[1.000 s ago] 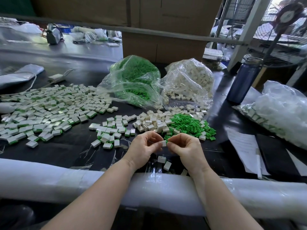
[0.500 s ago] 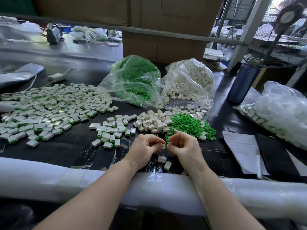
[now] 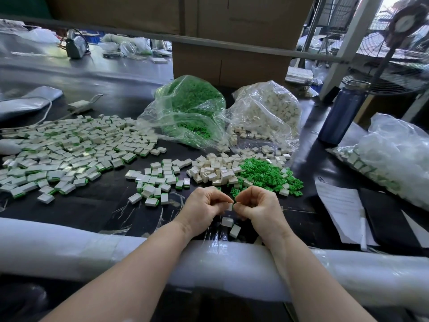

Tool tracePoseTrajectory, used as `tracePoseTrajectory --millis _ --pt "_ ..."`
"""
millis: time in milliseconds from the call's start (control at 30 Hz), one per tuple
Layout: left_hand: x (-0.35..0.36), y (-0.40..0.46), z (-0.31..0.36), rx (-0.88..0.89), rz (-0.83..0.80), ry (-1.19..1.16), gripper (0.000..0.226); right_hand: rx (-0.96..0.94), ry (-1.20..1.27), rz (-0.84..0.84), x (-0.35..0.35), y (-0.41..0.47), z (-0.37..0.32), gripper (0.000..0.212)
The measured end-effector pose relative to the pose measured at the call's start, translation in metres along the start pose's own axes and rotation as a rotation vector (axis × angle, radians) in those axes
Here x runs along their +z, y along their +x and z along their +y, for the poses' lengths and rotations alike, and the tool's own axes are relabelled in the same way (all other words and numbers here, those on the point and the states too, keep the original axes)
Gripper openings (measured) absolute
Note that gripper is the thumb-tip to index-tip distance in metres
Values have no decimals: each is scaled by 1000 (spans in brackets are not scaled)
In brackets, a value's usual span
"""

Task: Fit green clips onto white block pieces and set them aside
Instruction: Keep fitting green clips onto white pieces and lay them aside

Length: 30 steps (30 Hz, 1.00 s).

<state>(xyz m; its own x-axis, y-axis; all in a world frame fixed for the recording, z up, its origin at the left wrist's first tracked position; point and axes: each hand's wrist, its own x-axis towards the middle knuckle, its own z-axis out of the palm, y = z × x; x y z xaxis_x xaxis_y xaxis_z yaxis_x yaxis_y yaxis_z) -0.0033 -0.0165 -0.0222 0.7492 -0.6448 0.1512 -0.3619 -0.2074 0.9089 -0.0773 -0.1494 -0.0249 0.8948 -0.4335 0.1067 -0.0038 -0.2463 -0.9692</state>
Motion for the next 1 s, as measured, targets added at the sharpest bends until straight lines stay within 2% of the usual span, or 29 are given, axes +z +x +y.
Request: tracePoseTrajectory --millis 133,233,333,467,633,833,1000 --pt "1 1 0 30 -32 71 10 -14 -29 -19 0 0 -1 29" --pt "1 2 -1 7 12 -15 11 -31 -10 17 1 0 -1 24" --pt "1 1 -1 11 22 -69 13 -12 78 52 1 1 -2 18" --pt "2 0 -4 35 20 -62 27 35 177 54 0 0 -2 13" --pt "3 3 -7 20 70 -9 4 37 203 49 -3 -1 -1 12" --pt "0 3 -6 -40 32 -63 6 50 53 26 3 0 0 15" --pt "1 3 -6 -52 1 23 12 68 -49 5 5 1 -1 17"
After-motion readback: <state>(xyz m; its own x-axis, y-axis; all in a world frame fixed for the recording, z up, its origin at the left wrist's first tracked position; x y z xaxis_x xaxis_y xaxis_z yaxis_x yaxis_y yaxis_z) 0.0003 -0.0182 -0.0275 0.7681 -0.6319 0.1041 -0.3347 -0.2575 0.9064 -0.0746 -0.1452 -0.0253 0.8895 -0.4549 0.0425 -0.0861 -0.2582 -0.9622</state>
